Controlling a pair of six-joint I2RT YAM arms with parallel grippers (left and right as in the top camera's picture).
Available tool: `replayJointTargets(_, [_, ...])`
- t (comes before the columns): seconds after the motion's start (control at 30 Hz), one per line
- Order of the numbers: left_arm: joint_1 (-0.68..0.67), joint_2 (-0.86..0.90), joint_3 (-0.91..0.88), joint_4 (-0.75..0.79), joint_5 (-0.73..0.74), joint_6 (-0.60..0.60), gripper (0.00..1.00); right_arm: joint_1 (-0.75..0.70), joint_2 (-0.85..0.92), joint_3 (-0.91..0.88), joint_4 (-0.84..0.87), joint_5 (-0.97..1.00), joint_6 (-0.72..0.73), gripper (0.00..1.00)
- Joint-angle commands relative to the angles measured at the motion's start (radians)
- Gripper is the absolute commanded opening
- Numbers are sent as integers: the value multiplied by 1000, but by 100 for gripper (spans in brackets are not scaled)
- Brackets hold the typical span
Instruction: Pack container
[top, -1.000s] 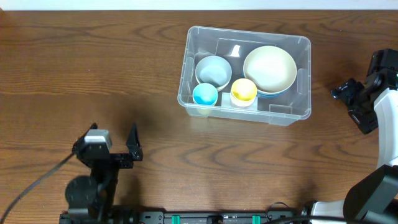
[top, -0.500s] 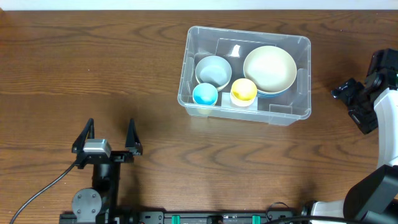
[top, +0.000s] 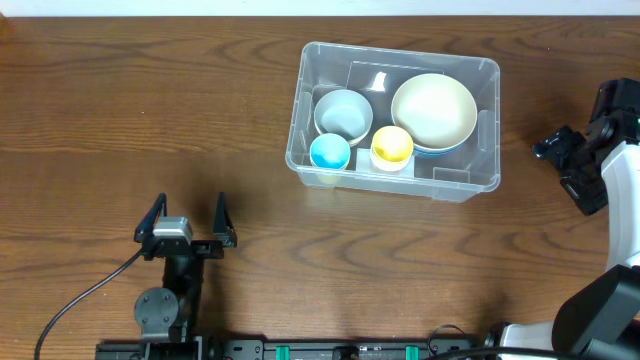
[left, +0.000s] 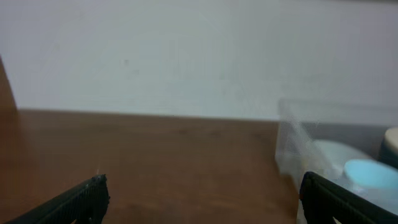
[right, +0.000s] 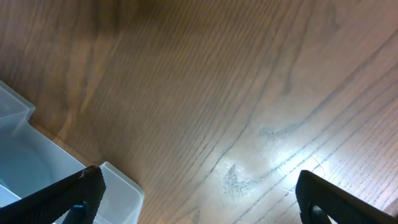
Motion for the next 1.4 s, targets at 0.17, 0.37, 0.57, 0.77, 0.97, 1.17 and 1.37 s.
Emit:
replayJointTargets(0.17, [14, -8, -2, -188, 14, 18, 98, -3, 0, -1, 1, 8, 13, 99])
replayJointTargets(0.37, [14, 18, -2, -183, 14, 18, 98, -3, 0, -1, 1, 8, 13, 99])
replayJointTargets(0.57, [14, 31, -2, -183, 14, 18, 98, -3, 0, -1, 0, 8, 13, 99])
replayJointTargets(0.77, [14, 31, -2, -183, 14, 18, 98, -3, 0, -1, 1, 8, 13, 99])
replayJointTargets(0.97, [14, 31, -2, -183, 14, 18, 98, -3, 0, -1, 1, 8, 13, 99])
replayJointTargets(1.17, [14, 31, -2, -183, 14, 18, 98, -3, 0, -1, 0, 8, 14, 99])
replayJointTargets(1.37, [14, 31, -2, -183, 14, 18, 98, -3, 0, -1, 0, 8, 13, 99])
